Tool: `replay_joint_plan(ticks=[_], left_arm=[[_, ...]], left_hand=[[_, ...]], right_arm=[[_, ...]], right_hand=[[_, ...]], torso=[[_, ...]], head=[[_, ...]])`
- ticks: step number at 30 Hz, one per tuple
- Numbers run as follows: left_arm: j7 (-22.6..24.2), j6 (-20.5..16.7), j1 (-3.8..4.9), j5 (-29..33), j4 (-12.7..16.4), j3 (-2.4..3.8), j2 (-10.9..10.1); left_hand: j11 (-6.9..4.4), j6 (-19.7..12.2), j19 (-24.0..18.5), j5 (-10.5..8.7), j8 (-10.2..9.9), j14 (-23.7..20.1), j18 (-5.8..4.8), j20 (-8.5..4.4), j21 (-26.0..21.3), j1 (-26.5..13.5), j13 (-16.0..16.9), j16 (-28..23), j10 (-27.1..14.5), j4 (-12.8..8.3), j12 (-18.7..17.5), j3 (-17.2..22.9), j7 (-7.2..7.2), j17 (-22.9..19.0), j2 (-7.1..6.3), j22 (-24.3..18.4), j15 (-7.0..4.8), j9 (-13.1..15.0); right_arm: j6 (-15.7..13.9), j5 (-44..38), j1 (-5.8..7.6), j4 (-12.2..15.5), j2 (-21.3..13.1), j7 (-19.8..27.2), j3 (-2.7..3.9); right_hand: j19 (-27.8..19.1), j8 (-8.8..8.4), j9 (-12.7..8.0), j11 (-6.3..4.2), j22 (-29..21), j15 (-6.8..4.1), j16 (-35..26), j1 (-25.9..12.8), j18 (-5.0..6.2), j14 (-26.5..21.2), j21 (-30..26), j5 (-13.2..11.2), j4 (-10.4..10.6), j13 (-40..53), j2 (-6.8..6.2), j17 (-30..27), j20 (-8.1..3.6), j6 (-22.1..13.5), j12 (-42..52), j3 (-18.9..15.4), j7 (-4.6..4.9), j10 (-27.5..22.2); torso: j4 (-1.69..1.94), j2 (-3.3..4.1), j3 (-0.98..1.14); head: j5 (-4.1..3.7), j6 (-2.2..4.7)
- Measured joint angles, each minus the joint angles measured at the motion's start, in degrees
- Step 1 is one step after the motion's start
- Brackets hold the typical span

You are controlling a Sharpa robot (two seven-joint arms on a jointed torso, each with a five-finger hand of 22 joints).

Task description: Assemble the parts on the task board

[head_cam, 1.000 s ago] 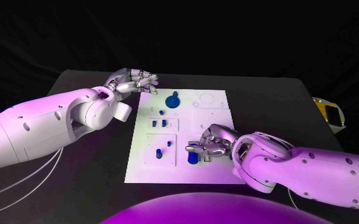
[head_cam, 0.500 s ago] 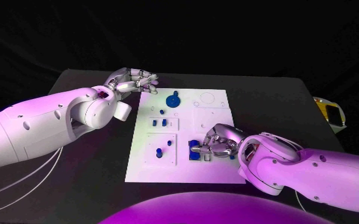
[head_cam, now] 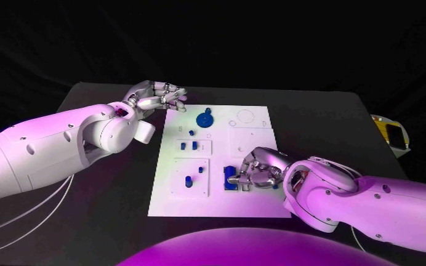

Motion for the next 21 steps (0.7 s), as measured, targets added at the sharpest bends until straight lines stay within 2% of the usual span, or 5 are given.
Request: replay_joint_plan(ticks=[6,12,14,21], left_arm=[[-0.1,0.0,0.00,0.0,0.0,0.00,0.0],[-0.1,0.0,0.00,0.0,0.1,0.00,0.0],[-0.1,0.1,0.00,0.0,0.1,0.00,0.0],[-0.2,0.1,0.00,0.0,0.1,0.00,-0.1]], left_hand=[[0.02,0.0,0.0,0.00,0.0,0.0,0.00,0.00,0.0,0.0,0.0,0.0,0.0,0.0,0.0,0.0,0.00,0.0,0.00,0.0,0.00,0.0],[0.21,0.0,0.0,0.00,0.0,0.0,0.00,0.00,-0.2,0.0,0.0,0.0,-0.2,0.0,0.0,0.0,0.00,0.0,0.00,-0.1,0.00,0.0],[0.21,0.0,0.0,0.00,0.0,0.0,0.00,0.00,-0.2,0.0,0.0,0.0,-0.2,0.0,0.0,0.0,0.00,0.0,0.00,-0.1,0.00,0.0],[0.21,0.0,0.0,0.00,0.0,0.0,-0.01,0.00,-0.2,0.0,0.0,0.0,-0.2,0.0,0.0,0.0,0.00,0.0,0.00,-0.1,0.00,0.0]], right_arm=[[0.8,0.0,0.01,-1.0,0.8,0.1,0.00],[1.5,0.0,-0.04,-2.4,1.9,0.1,0.00],[1.7,0.0,-0.06,-2.8,2.1,0.0,0.00],[2.3,0.0,-0.07,-3.2,2.2,-0.1,-0.02]], right_hand=[[0.0,0.00,-0.1,0.00,0.0,0.00,0.2,0.7,0.00,0.0,0.0,0.1,0.0,0.0,0.69,0.0,0.00,0.0,0.0,0.0,0.00,0.0],[0.0,0.00,-0.4,0.00,0.0,-0.20,0.2,3.4,0.00,-0.2,0.2,0.1,0.0,0.0,1.39,0.0,0.00,0.0,0.2,0.0,0.00,0.0],[0.0,0.00,-0.5,0.00,0.0,-0.20,0.2,3.8,0.00,-0.2,0.2,-0.6,0.0,0.0,1.85,0.0,0.00,0.0,0.2,0.0,0.00,0.0],[0.0,0.00,-0.6,0.00,0.0,-0.20,0.2,4.4,0.00,-0.2,0.2,-0.9,-0.1,0.0,1.81,0.0,0.00,0.0,0.2,-0.1,0.00,0.0]], torso=[[0.07,0.03,0.00],[0.07,0.07,-0.01],[0.06,0.07,0.01],[-0.01,0.04,0.04]], head=[[-0.18,-0.12],[-0.10,-0.29],[-0.08,-0.36],[0.01,-0.46]])
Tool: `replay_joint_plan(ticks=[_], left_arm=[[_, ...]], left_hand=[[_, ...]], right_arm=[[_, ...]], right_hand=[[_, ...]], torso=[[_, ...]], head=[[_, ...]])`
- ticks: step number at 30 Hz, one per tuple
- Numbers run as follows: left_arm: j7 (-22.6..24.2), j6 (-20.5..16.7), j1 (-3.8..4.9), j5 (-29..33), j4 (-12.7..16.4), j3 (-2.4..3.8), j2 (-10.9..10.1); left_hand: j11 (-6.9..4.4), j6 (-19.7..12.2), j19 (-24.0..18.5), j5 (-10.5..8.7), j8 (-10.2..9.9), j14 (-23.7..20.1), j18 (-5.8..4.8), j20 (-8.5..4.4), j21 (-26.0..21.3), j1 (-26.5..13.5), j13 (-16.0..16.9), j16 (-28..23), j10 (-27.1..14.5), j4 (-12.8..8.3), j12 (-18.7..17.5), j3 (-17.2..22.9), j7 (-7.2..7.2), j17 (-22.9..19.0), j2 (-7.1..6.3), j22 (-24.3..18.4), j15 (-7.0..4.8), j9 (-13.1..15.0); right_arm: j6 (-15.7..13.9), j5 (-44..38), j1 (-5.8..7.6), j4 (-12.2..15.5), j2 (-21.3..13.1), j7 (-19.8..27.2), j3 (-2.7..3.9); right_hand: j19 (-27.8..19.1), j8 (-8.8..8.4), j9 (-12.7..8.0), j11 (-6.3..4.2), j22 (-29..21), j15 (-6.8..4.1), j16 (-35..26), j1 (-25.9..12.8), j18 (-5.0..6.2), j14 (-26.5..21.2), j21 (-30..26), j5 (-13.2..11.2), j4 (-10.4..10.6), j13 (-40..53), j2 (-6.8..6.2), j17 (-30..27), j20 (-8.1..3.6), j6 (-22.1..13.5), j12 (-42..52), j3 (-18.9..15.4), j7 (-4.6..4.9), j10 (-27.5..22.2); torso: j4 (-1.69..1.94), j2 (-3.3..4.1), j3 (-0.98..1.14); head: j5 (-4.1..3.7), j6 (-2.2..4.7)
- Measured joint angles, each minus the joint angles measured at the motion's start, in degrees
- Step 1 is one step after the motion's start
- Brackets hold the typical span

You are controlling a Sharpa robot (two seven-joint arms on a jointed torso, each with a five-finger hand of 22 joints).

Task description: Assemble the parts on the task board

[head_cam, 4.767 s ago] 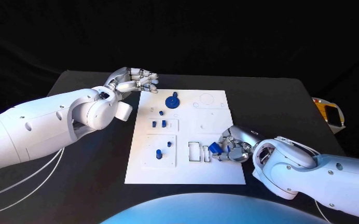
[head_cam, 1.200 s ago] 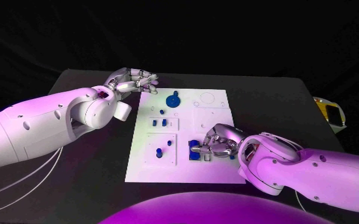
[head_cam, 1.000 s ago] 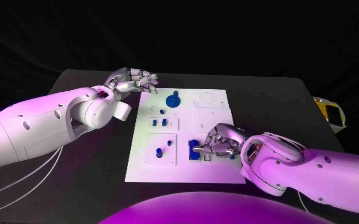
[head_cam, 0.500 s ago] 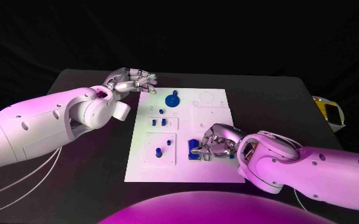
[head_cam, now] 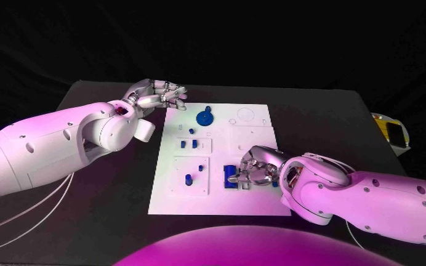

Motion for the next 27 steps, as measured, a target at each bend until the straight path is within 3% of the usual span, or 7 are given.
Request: replay_joint_plan(ticks=[5,9,20,27], left_arm=[[0.0,0.0,0.00,0.0,0.0,0.00,0.0],[0.0,0.0,0.00,0.0,0.0,0.00,0.0],[-0.1,0.0,0.00,0.0,-0.1,0.00,0.0],[-0.1,0.0,0.00,0.0,-0.1,0.00,-0.1]], left_hand=[[0.00,0.0,0.0,0.00,0.0,0.0,0.00,0.00,0.0,0.2,0.0,0.0,0.0,0.0,0.0,0.0,0.00,0.0,0.25,0.0,0.00,-0.1],[0.00,0.0,0.0,0.00,0.0,0.0,0.01,0.00,0.0,0.2,0.0,0.0,0.0,0.0,0.0,0.0,0.00,0.0,0.25,-0.1,0.00,-0.1],[0.00,0.0,0.0,0.00,0.0,0.0,0.00,0.00,0.0,0.2,0.0,-0.2,0.0,0.0,0.0,0.0,0.00,0.0,0.25,-0.1,0.00,-0.1],[0.00,0.0,0.0,0.00,0.0,0.0,0.01,0.00,0.0,0.2,0.0,-0.2,0.0,0.0,0.0,0.0,0.00,0.0,0.25,-0.1,0.00,0.0]], right_arm=[[0.6,-0.1,-0.01,0.0,0.0,0.0,0.01],[0.6,-0.6,0.09,0.0,0.0,0.1,0.17],[-2.3,-2.2,0.13,0.5,-2.7,0.6,0.09],[-5.3,-1.3,1.69,2.0,-5.8,2.1,0.38]], right_hand=[[0.0,0.00,-0.4,0.00,0.0,-0.02,0.0,3.3,0.00,0.0,0.0,-0.5,-0.4,0.3,-0.73,0.0,0.00,0.0,0.3,-0.2,0.00,0.0],[0.0,0.00,-0.8,-0.20,0.0,-0.20,0.0,6.2,0.00,0.2,0.0,-3.2,-1.4,0.3,-0.80,0.0,0.00,-0.2,0.5,0.7,-0.20,0.2],[0.0,-0.73,-1.3,-0.20,0.0,-0.14,0.0,8.4,0.00,0.3,-0.7,-3.0,-1.7,0.4,-0.68,0.0,0.00,-0.4,-0.6,1.1,0.00,0.4],[0.0,-0.96,-1.5,-0.19,0.0,-0.08,0.0,8.6,0.00,0.3,-1.2,-2.1,-1.4,0.5,-0.71,0.0,0.00,-0.6,-0.6,1.3,0.17,0.4]], torso=[[-0.03,-0.04,0.00],[-0.02,-0.07,-0.01],[0.01,-0.04,-0.01],[-0.05,-0.05,-0.01]], head=[[-0.10,-0.12],[-0.26,-0.12],[-0.66,0.04],[-0.88,0.18]])
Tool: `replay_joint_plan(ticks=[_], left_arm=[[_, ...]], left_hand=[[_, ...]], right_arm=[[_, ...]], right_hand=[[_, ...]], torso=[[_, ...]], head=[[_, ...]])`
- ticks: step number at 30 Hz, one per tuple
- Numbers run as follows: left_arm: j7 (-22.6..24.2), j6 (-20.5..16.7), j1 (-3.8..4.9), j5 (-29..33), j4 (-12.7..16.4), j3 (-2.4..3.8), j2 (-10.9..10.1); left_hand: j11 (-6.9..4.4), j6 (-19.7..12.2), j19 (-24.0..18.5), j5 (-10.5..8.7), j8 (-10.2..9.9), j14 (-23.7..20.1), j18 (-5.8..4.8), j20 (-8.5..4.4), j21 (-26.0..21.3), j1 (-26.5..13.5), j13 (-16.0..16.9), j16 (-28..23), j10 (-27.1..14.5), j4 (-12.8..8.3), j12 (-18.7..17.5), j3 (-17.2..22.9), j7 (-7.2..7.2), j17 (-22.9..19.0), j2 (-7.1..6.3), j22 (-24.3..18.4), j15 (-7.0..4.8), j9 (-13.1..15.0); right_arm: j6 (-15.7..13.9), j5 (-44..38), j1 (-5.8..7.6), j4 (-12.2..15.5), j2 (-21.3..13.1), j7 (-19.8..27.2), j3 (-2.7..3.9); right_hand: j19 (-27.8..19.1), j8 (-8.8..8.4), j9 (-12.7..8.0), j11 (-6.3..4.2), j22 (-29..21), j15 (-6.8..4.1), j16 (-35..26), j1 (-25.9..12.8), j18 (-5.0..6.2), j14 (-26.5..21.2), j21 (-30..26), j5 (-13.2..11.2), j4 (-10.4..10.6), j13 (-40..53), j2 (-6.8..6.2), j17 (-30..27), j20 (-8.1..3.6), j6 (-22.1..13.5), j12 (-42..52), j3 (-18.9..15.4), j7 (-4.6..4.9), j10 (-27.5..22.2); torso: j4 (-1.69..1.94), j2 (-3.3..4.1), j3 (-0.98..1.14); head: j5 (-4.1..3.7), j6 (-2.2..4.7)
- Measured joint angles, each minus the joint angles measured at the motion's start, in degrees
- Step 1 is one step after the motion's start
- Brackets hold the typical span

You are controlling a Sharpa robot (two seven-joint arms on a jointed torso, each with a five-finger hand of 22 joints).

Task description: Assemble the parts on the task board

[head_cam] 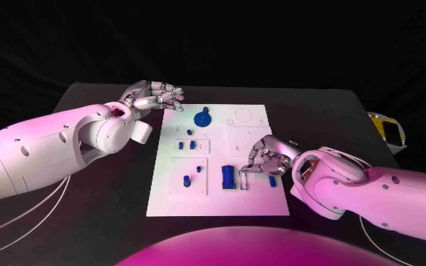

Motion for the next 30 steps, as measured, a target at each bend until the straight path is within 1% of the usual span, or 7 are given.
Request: replay_joint_plan(ticks=[3,6,9,16,19,25,30], left_arm=[[0.0,0.0,0.00,0.0,0.0,0.00,0.0],[0.0,0.0,0.00,0.0,0.0,0.00,0.1],[0.0,0.0,0.00,0.0,0.0,0.00,0.1],[0.0,0.0,0.00,0.0,0.1,0.00,0.1],[0.0,0.0,0.00,0.0,0.1,0.00,0.1],[0.0,0.0,0.00,-0.1,0.1,0.00,0.1],[0.0,0.0,0.00,-0.1,0.2,0.00,0.0]], left_hand=[[0.00,0.0,0.0,0.00,0.0,0.0,0.00,0.00,0.0,0.0,0.0,0.0,0.0,0.0,0.0,0.0,0.00,0.0,0.00,0.0,0.00,0.0],[0.00,0.0,0.0,0.00,0.0,0.0,0.00,0.00,0.0,0.0,0.0,0.0,0.0,0.0,0.0,0.0,0.00,0.0,0.00,0.0,0.00,0.0],[0.00,0.0,0.0,0.00,0.0,0.0,0.00,0.00,0.0,0.0,0.0,0.0,0.0,0.0,0.0,0.0,0.00,0.0,0.00,0.0,0.00,0.0],[0.00,0.0,0.0,0.00,0.0,0.0,0.00,0.00,0.0,0.0,0.0,0.0,0.0,0.0,0.0,0.0,0.00,0.0,0.00,0.0,0.00,0.0],[0.00,0.0,0.0,0.00,0.0,0.0,0.00,0.00,0.0,0.0,0.0,0.0,0.0,0.0,0.0,0.0,0.00,0.0,0.00,0.0,0.00,0.0],[0.00,0.0,0.0,0.00,0.0,-0.2,0.00,0.00,-0.3,0.3,0.1,0.0,0.0,0.0,0.0,0.0,0.00,0.1,0.35,-0.1,-0.21,-0.1],[0.00,0.0,0.0,0.00,0.0,-0.2,0.00,0.00,-0.3,0.3,0.1,0.0,0.0,0.0,0.0,0.0,0.00,0.1,0.35,-0.1,-0.21,-0.1]], right_arm=[[-0.7,1.0,0.65,0.3,-1.5,0.7,0.02],[-0.8,1.7,0.98,0.3,-2.9,1.0,0.03],[-0.6,2.3,1.17,0.2,-4.7,1.0,0.01],[0.3,1.9,1.18,0.3,-8.0,0.5,-0.28],[0.6,1.3,0.85,0.6,-8.9,0.0,-0.40],[1.3,-0.1,-0.64,0.9,-9.2,-1.2,-0.55],[1.6,-1.1,-1.52,0.8,-8.7,-2.1,-0.57]], right_hand=[[0.0,-0.37,-0.2,0.01,0.0,0.00,0.0,0.5,0.00,0.0,-0.2,0.4,0.2,0.0,-0.50,0.0,0.00,-0.4,-0.2,0.2,-0.01,0.0],[0.0,-1.53,-0.9,0.39,0.0,0.00,0.0,1.2,0.00,0.0,-1.0,0.8,0.5,0.2,-1.19,0.0,0.00,-1.6,-0.3,0.5,0.70,-0.4],[0.0,-2.56,-1.5,1.22,0.0,0.24,-0.2,1.9,0.00,-0.2,-1.4,0.8,0.8,0.3,-0.87,0.0,0.00,-2.4,-0.3,0.8,1.36,-1.0],[0.0,-3.26,-2.0,1.52,0.0,0.63,-0.2,2.1,0.01,-0.2,-1.4,0.8,1.2,0.3,-0.72,0.0,0.43,-2.7,-0.3,0.6,1.70,-1.3],[0.0,-3.54,-2.2,1.52,0.0,0.82,-0.2,2.0,0.00,0.0,-1.4,0.8,1.3,0.3,-0.75,0.0,0.43,-2.9,-0.3,0.5,1.86,-1.3],[0.0,-4.15,-2.4,1.73,0.0,1.02,-0.2,0.6,0.01,-0.2,-1.4,0.4,1.7,0.3,-2.18,0.0,0.84,-2.9,-3.6,0.2,1.87,-1.5],[0.0,-4.15,-2.5,1.73,0.0,1.02,-0.2,0.2,0.01,-0.2,-1.4,0.4,1.8,0.3,-2.54,0.0,0.84,-2.9,-5.0,0.0,1.90,-1.5]], torso=[[0.00,0.00,0.01],[0.03,0.00,-0.01],[0.07,-0.01,-0.03],[0.06,0.00,-0.07],[0.04,0.00,-0.03],[0.04,0.01,-0.02],[0.05,0.05,0.00]], head=[[-0.13,0.05],[-0.34,0.09],[-0.54,0.10],[-0.78,0.10],[-0.80,0.04],[-0.76,-0.06],[-0.72,-0.16]])
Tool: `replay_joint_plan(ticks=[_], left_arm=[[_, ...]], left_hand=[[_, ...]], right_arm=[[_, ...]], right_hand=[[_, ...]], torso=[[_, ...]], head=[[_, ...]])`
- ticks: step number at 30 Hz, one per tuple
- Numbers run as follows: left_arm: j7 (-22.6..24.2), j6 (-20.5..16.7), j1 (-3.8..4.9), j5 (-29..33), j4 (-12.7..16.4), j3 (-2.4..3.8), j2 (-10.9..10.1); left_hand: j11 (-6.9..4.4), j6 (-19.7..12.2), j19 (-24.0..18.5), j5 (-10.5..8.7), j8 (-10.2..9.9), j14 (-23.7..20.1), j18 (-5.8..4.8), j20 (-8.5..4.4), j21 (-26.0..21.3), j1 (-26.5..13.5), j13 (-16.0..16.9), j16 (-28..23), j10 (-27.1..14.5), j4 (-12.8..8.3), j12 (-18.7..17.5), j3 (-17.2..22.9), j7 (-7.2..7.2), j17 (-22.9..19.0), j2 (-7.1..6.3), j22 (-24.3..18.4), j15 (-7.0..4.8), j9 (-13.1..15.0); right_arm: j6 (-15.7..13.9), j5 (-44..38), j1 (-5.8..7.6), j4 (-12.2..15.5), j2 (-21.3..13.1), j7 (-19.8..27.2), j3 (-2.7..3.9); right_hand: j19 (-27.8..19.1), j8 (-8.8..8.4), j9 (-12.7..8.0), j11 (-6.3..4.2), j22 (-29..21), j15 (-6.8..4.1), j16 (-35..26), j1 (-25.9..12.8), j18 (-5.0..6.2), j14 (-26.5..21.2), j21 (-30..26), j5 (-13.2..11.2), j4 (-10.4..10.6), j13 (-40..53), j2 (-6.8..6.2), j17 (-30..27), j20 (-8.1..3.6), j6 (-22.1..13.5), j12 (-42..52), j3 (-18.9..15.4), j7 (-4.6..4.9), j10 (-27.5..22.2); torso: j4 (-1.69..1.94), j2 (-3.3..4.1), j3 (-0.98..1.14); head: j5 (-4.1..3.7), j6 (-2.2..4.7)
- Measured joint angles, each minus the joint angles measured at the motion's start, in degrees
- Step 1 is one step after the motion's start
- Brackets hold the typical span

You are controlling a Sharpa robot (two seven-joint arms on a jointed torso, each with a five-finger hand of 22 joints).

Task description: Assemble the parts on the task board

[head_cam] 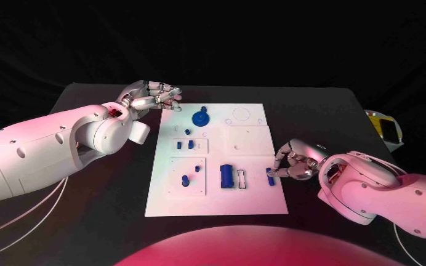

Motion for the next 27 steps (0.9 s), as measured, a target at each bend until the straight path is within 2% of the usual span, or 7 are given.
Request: replay_joint_plan(ticks=[13,22,27], left_arm=[[0.0,0.0,0.00,-0.1,0.0,0.00,-0.1],[0.0,0.0,0.00,-0.1,0.0,0.00,-0.2],[0.0,0.0,0.00,-0.1,0.1,0.00,-0.3]], left_hand=[[0.00,0.0,0.0,0.00,0.0,0.0,0.00,0.00,0.0,0.0,0.0,0.0,0.0,0.0,0.0,0.0,0.00,0.0,0.00,0.0,0.00,0.0],[0.00,0.0,0.0,0.00,0.0,0.0,0.00,0.00,0.0,0.0,0.0,0.0,0.0,0.0,0.0,0.0,0.00,0.0,0.00,0.0,0.00,0.0],[0.00,0.0,0.0,0.00,0.0,0.0,0.00,0.00,0.0,0.0,0.0,0.0,0.0,0.0,0.0,0.0,0.00,0.0,0.00,0.0,0.00,0.0]], right_arm=[[0.6,-1.2,-1.36,-0.9,1.5,-1.2,0.00],[1.0,-2.0,-1.93,-2.0,2.9,-1.5,0.15],[1.2,-2.9,-2.16,-2.4,3.5,-1.6,0.32]], right_hand=[[0.0,0.00,0.0,0.00,0.0,0.00,0.0,-0.8,0.00,0.0,0.0,0.0,0.0,0.0,0.29,0.0,0.00,0.2,-0.8,0.0,0.18,0.0],[0.0,0.17,0.2,0.01,0.0,0.00,0.0,-0.7,0.00,0.0,0.0,0.0,-0.5,0.8,0.32,0.0,0.00,1.0,-1.0,0.5,-0.16,0.0],[0.0,0.00,0.3,0.00,0.0,0.01,0.0,1.7,0.00,0.0,0.0,0.1,-1.2,3.8,0.87,0.0,-0.01,1.6,-1.0,1.8,-0.44,0.0]], torso=[[0.01,0.03,-0.03],[0.04,0.07,-0.01],[0.03,0.04,0.03]], head=[[0.10,-0.32],[0.24,-0.35],[0.32,-0.35]])
